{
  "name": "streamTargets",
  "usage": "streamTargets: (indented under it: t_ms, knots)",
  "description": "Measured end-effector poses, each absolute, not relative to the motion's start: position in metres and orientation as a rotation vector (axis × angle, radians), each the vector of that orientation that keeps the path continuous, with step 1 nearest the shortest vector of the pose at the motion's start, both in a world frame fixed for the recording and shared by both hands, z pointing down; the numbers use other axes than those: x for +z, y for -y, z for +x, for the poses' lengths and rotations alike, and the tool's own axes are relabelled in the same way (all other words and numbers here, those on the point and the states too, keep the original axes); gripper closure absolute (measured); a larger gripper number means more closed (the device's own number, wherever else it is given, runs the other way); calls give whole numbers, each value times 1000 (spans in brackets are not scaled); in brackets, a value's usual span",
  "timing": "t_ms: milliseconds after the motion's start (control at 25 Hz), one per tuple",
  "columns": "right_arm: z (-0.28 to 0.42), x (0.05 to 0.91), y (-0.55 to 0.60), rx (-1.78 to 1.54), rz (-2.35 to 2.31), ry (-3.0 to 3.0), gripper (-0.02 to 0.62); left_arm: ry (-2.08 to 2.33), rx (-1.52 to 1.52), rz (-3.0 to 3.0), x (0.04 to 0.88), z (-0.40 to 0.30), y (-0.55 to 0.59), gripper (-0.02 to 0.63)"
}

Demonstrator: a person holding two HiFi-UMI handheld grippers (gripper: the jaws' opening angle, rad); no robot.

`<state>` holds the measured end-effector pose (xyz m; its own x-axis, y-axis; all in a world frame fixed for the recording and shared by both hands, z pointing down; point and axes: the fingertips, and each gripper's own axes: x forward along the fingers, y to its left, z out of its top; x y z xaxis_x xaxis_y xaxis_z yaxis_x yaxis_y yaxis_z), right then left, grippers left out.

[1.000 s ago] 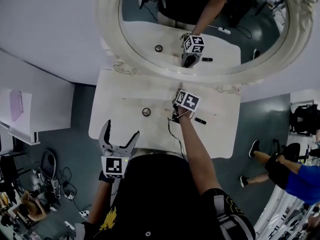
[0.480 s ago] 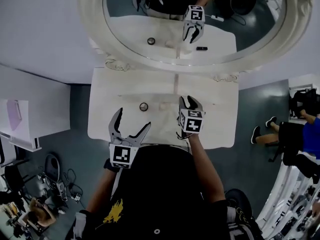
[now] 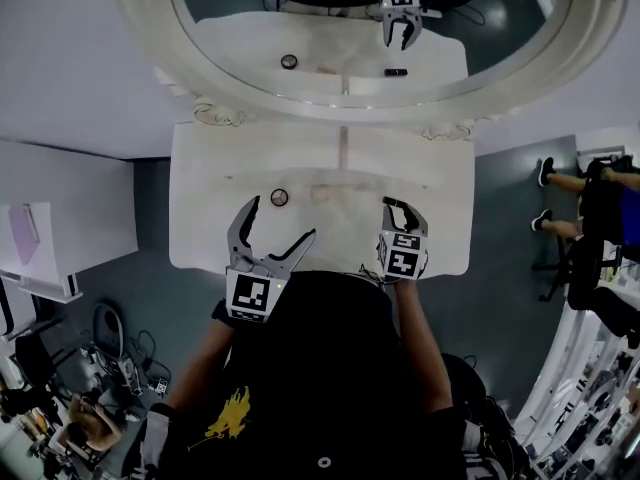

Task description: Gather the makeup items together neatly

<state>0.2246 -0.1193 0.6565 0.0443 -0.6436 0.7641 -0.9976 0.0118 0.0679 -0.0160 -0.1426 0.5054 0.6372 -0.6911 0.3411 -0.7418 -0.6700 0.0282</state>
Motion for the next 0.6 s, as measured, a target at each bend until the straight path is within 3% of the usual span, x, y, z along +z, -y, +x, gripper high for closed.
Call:
streamTargets:
  t_ms: [280, 480, 600]
  knots:
    - [255, 708, 114, 770, 1696, 1563, 350, 1207, 438, 2661, 505, -17, 145, 120]
    - [278, 753, 114, 907, 1780, 1494, 224, 1273, 407, 2665, 502, -20, 144, 124]
    - [279, 770, 116, 986, 1809, 1461, 204, 1325, 317, 2658, 492, -21, 145, 140]
